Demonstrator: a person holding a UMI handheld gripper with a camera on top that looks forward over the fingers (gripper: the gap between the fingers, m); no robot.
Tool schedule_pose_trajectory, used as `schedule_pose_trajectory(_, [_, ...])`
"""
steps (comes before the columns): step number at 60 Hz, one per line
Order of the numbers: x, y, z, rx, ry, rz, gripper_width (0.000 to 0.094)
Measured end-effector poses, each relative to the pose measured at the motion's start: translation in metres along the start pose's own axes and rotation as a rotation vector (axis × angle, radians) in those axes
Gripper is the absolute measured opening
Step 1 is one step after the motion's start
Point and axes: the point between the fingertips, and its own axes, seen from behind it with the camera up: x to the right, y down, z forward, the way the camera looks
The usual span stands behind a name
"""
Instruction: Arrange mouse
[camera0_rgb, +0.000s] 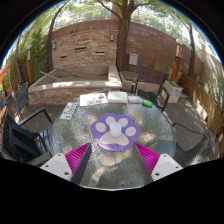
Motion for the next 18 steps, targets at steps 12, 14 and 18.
schedule_pose_trajectory(12, [-0.005,0.010,-0.020,-0.012,0.002,0.032,0.0847])
schedule_pose_trajectory(14, [-0.007,0.011,-0.020,-0.010,0.000,0.030,0.0847])
schedule_pose_trajectory(18, [-0.007,0.012,-0.021,-0.006,-0.001,0.021,0.0849])
